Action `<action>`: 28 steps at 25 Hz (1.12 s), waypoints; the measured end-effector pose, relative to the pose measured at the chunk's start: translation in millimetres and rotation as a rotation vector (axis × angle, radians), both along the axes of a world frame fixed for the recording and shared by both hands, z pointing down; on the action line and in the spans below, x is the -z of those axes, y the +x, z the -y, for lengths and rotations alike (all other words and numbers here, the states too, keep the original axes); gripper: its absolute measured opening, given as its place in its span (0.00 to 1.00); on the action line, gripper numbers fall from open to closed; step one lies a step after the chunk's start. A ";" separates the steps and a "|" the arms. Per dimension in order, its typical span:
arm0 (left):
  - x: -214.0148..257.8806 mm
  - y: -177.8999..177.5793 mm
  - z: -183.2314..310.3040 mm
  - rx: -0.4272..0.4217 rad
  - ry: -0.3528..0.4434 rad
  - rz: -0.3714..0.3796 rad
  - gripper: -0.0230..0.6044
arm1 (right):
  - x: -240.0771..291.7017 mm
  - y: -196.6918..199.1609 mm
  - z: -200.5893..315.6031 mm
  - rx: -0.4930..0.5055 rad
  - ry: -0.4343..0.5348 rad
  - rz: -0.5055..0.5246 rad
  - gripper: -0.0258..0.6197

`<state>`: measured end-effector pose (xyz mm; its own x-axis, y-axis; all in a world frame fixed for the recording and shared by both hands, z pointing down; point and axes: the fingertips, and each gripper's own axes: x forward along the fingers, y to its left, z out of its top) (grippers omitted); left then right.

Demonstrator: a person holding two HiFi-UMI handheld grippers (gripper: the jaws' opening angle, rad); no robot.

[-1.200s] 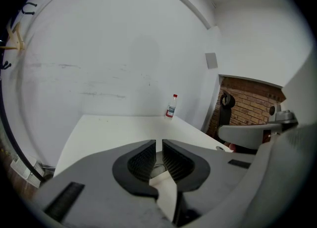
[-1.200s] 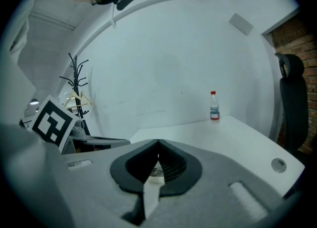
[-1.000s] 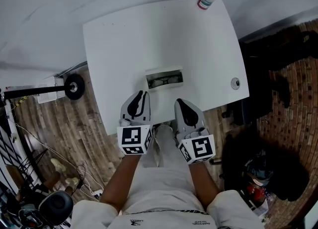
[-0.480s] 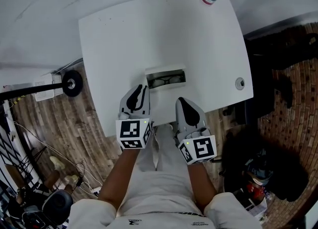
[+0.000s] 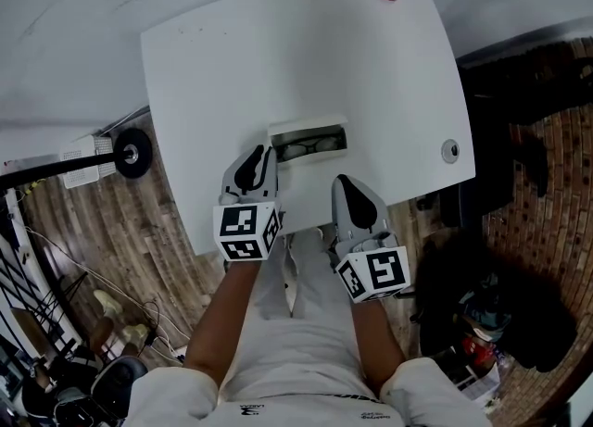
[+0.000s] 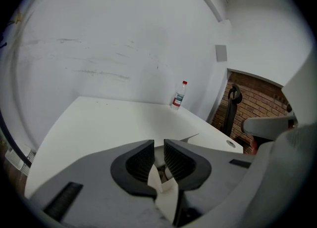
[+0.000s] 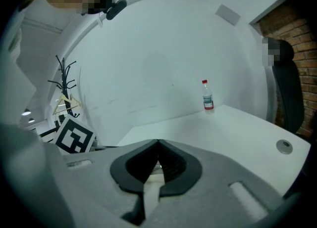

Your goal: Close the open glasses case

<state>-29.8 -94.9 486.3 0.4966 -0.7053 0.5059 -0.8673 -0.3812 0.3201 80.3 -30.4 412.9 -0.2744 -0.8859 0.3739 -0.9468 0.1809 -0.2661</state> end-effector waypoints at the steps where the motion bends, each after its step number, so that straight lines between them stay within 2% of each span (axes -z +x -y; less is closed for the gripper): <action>1: -2.4 0.0 1.3 0.001 -0.001 0.002 0.13 | -2.0 -0.1 -0.4 0.002 -0.002 0.000 0.04; 7: -14.1 2.0 8.5 0.002 -0.003 0.009 0.13 | -8.9 -1.2 0.6 0.014 -0.007 -0.013 0.04; 14: -22.2 2.3 17.6 0.021 -0.012 -0.028 0.13 | -11.5 0.4 0.7 0.010 0.001 -0.003 0.04; 28: -36.8 6.4 21.4 -0.003 -0.046 -0.035 0.13 | -20.9 3.0 -1.1 -0.001 -0.008 -0.007 0.04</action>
<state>-23.4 -116.3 523.1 0.5171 -0.6801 0.5197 -0.8539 -0.3682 0.3678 83.3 -29.3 433.8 -0.2705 -0.8834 0.3826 -0.9489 0.1777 -0.2607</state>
